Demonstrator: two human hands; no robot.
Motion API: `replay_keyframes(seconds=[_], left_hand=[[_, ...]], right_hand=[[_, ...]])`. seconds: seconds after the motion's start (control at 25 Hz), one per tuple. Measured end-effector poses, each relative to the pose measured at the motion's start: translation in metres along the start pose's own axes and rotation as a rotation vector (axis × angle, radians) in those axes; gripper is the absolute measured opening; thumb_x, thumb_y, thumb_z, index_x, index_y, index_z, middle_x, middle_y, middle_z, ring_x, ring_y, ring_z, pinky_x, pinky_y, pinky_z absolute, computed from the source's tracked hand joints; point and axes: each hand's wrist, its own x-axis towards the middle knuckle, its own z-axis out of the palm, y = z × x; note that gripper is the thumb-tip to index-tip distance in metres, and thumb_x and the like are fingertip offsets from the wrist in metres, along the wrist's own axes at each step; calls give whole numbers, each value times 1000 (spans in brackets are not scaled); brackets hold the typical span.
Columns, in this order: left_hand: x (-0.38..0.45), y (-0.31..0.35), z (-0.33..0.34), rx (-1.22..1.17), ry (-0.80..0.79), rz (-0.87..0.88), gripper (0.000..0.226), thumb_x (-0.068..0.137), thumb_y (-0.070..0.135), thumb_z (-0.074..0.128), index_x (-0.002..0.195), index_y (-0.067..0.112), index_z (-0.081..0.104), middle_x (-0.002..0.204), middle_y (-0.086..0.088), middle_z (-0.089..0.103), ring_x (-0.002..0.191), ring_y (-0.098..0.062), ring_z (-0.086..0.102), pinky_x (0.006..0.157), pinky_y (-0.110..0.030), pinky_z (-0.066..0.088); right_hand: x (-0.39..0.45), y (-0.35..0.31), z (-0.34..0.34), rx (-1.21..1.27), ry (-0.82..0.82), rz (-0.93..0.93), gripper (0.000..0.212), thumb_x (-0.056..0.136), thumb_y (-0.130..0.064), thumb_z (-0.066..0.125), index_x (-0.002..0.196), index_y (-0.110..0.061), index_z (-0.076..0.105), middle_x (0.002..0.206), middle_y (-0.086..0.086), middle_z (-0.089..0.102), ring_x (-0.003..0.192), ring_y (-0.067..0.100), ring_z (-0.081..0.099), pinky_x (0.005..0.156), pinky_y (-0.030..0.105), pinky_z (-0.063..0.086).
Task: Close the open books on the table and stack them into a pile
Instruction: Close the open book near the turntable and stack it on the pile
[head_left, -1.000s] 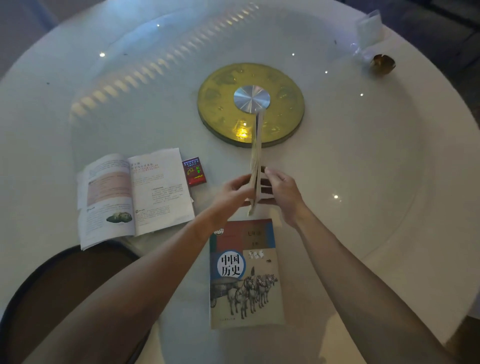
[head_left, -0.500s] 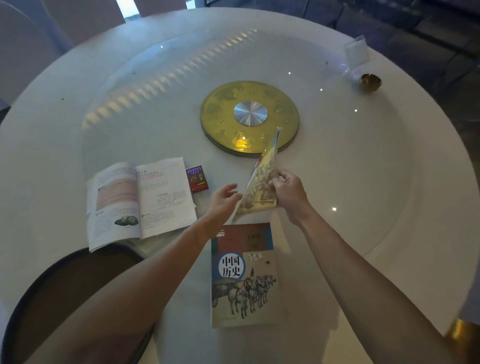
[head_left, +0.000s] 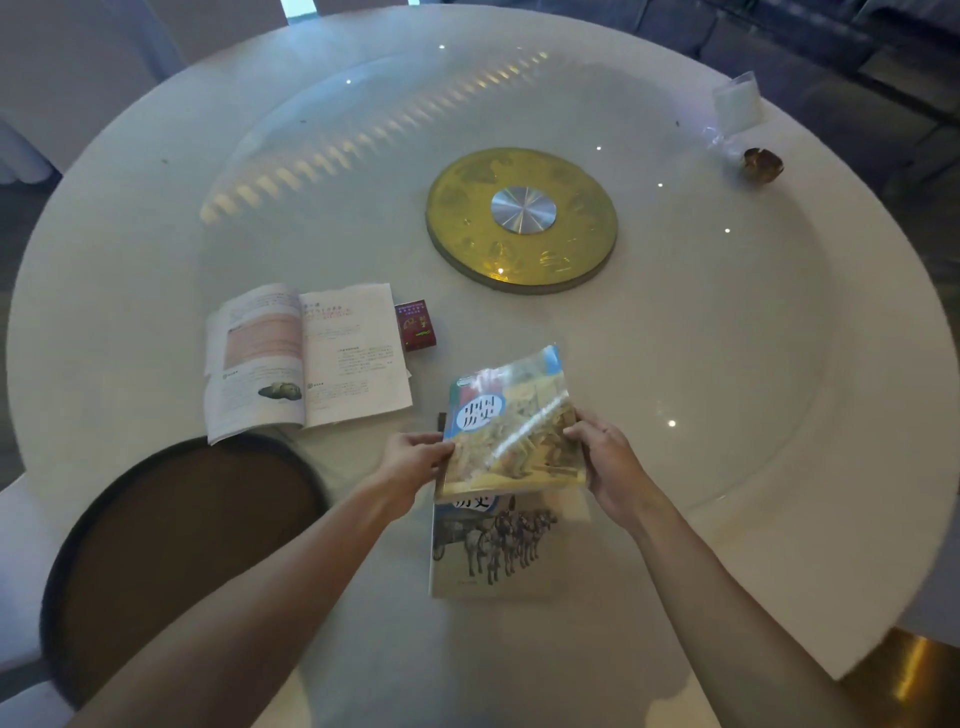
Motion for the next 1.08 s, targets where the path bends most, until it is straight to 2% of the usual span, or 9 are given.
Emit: replay_keyframes(seconds=[0.16,0.24,0.32,0.4,0.48,0.6,0.72,0.84,1.08], left_hand=[[-14,-43,-16,17,26,10,39,88,6,73,126,1,64,106,-17,75,90,-27,75,71,-36,60],[-20,-57,-16,68,39,16,38,89,1,71,126,2,63,100,-15,75,86,-26,74,67,-34,59],[-26,-71,-14,131,55,21,32,91,-3,65,123,5,64,96,-12,75,84,-24,73,69,-35,61],[-30,-84,-12,231,85,47,31,92,-2,62,120,11,69,94,-7,76,87,-22,74,78,-41,63],[-34,-95,-13,388,123,134,31,89,3,66,116,16,74,93,-4,75,88,-19,73,79,-40,63],[-42,-106,-16,608,123,261,25,90,15,68,113,22,76,95,1,74,84,-12,71,73,-35,62],[-44,-110,-17,636,120,301,28,95,21,64,122,25,73,109,0,70,93,-15,68,81,-40,61],[-42,-112,-18,638,79,299,36,99,22,58,133,29,65,118,-2,63,101,-16,66,84,-40,62],[-39,-109,-15,650,68,269,32,97,8,56,125,16,70,109,-3,71,94,-19,72,82,-42,63]], right_hand=[[-12,62,-14,-282,147,91,26,90,2,52,99,-2,77,90,13,76,74,19,71,65,30,59],[-15,87,-19,-418,195,81,22,89,4,53,93,0,74,93,17,77,76,21,70,70,36,59],[-18,103,-20,-510,217,63,23,89,3,54,96,-9,73,98,13,78,84,24,73,76,40,60],[-21,112,-18,-567,224,57,25,89,2,53,101,-13,69,100,10,76,89,24,74,68,34,60],[-24,122,-17,-673,237,55,23,89,-1,51,100,-15,65,98,8,75,86,22,72,64,34,57],[-28,135,-20,-902,280,26,17,86,-9,50,97,-15,62,91,5,71,84,27,68,71,45,57],[-31,141,-22,-1057,295,7,18,89,-13,56,103,-15,66,100,2,61,97,26,61,82,42,55],[-30,144,-24,-1033,326,-6,11,93,-19,59,100,-15,66,103,4,64,98,24,61,84,43,55],[-23,146,-20,-862,386,9,16,95,-21,62,108,-15,69,105,6,74,97,28,68,85,45,58]])
